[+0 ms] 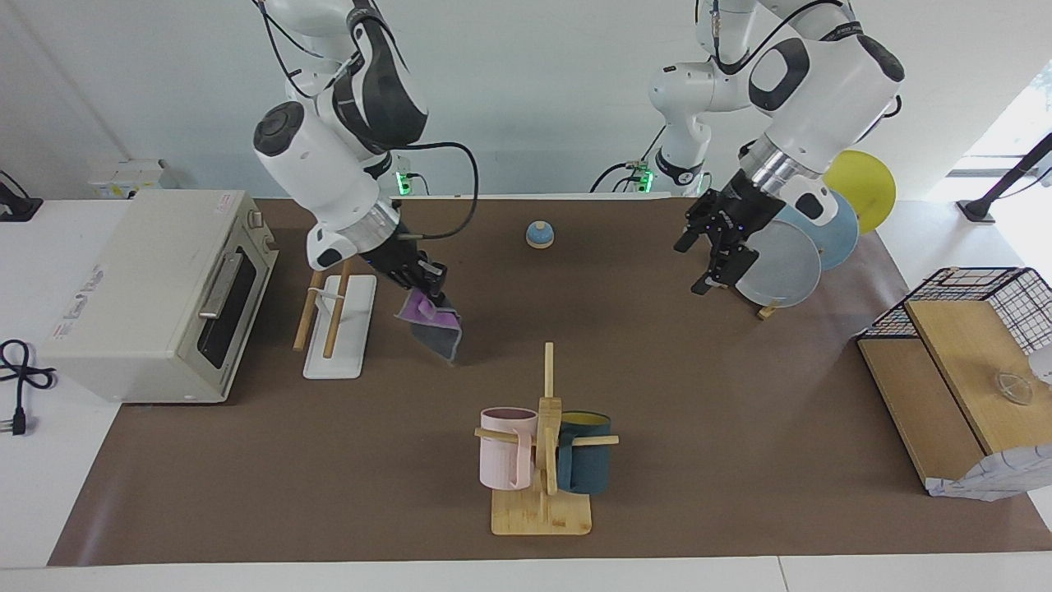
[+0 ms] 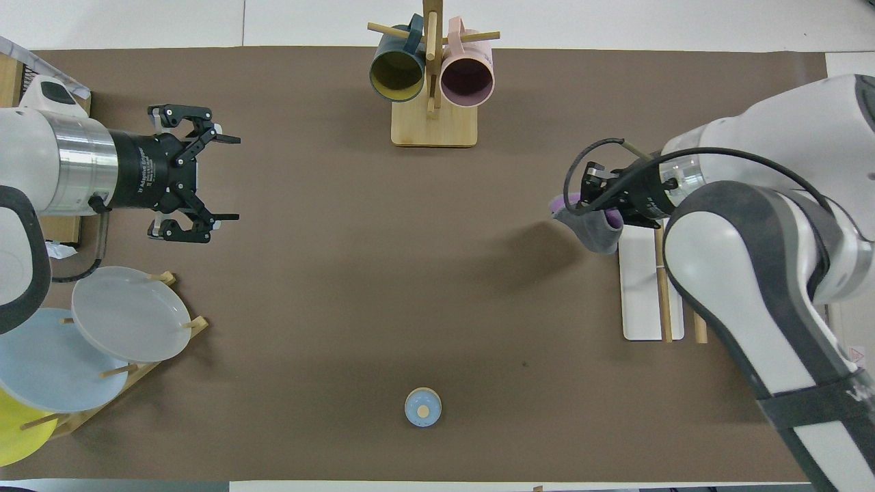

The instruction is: Fold towel and hang on rack

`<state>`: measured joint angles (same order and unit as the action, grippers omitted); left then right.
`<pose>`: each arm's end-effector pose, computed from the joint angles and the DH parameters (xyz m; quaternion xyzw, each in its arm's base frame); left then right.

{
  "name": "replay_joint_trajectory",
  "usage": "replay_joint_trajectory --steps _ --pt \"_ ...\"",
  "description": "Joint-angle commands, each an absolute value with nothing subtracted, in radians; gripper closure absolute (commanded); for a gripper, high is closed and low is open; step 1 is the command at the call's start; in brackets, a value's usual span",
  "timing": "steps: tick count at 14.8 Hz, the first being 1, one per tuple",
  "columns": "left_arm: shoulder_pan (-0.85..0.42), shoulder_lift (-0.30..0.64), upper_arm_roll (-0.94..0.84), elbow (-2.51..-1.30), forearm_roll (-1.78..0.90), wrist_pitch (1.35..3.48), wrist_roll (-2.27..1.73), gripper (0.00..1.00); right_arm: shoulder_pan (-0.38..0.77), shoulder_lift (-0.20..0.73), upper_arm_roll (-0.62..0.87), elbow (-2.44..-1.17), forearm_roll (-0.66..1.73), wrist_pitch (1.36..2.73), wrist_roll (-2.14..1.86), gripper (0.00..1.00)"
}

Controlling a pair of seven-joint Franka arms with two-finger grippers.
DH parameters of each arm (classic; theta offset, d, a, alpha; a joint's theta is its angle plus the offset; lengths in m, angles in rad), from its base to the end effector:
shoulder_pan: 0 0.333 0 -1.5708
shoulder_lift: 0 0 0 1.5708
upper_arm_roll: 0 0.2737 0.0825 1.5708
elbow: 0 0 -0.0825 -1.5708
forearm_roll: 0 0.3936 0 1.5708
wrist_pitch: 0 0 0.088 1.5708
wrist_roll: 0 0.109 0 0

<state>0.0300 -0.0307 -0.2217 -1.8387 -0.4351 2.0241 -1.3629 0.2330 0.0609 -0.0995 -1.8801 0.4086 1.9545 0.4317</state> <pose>0.5710 -0.1375 0.5140 0.7693 0.5976 -0.0651 0.2162 0.5783 0.1057 0.4331 -0.9578 0.2193 0.0451 0.1803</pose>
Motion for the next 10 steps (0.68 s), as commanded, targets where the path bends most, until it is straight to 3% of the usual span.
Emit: replay_joint_trajectory --steps 1,10 --pt "0.083 -0.064 -0.229 -1.871 -0.390 2.003 -1.191 0.00 0.145 -0.024 -0.086 -2.034 0.394 1.967 0.321 1.00" --pt "0.083 -0.049 -0.230 -1.822 -0.203 1.927 -0.692 0.00 -0.050 -0.052 -0.087 -2.103 0.253 1.962 0.036 1.00"
